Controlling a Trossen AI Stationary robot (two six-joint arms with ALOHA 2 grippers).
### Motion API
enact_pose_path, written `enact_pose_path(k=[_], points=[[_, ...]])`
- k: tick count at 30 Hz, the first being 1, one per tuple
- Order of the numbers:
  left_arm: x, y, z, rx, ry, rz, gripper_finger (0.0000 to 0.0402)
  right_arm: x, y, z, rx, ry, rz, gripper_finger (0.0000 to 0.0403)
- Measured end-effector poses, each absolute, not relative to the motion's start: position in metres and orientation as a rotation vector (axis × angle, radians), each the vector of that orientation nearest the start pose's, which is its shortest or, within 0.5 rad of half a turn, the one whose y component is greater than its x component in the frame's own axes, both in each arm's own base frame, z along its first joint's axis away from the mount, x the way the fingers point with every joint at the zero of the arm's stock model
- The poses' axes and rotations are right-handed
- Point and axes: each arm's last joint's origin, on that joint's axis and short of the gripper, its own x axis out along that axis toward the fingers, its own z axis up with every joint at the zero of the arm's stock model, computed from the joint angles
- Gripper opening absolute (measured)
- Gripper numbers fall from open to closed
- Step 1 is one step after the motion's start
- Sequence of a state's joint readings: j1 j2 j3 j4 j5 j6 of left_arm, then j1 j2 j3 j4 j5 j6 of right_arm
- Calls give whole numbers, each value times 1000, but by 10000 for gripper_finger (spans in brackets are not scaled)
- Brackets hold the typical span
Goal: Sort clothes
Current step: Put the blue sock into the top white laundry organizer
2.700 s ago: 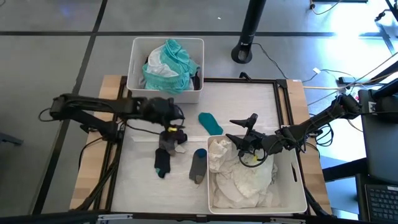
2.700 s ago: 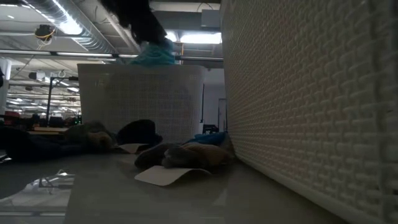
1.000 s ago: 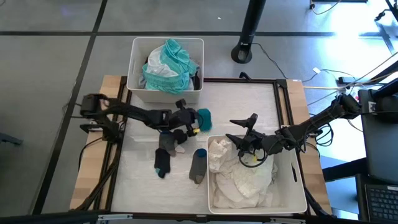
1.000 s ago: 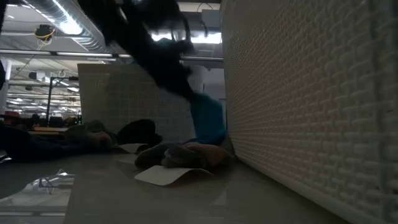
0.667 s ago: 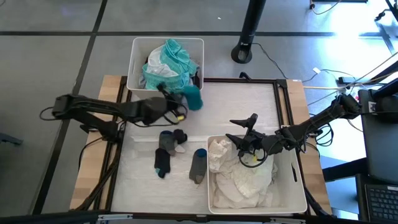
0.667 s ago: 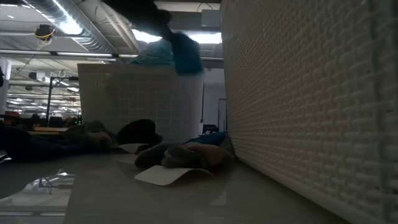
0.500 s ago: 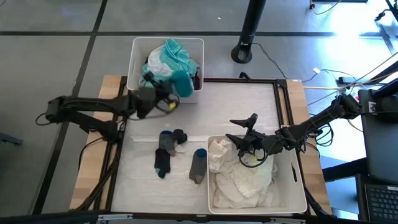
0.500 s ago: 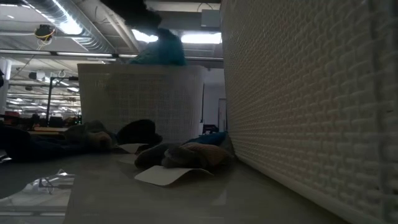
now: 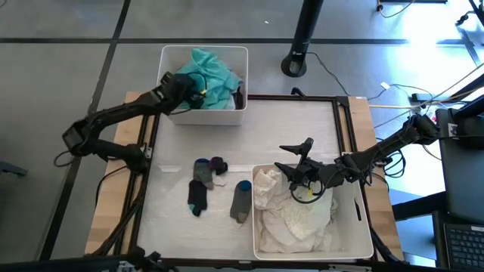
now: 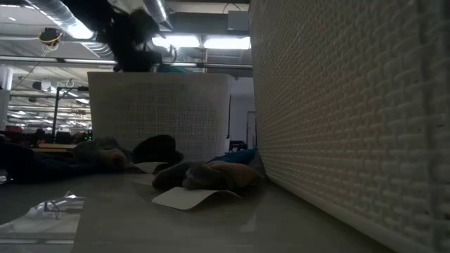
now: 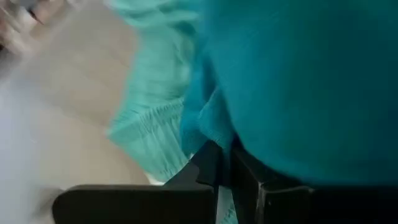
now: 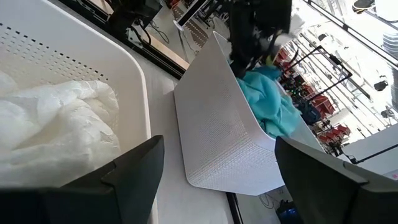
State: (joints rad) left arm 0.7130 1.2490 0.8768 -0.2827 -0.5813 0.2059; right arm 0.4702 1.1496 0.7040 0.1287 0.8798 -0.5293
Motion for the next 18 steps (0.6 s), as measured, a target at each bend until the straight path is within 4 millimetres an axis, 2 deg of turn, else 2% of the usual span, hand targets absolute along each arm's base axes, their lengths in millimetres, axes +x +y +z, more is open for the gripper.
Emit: enact_pose_path(k=[4,8,11,18], points=[[185,193,241,48,953,1145,22,225,89,266,-718,354,-333,310],[188,195,234,42,982,1138,31,225,89,266,-718,354,-333,310],[189,193,240,50,962,1135,46,225,89,266,-718,354,-333,310],[182,181,273,15,823,1159,115,225,89,266,-718,354,-333,310]])
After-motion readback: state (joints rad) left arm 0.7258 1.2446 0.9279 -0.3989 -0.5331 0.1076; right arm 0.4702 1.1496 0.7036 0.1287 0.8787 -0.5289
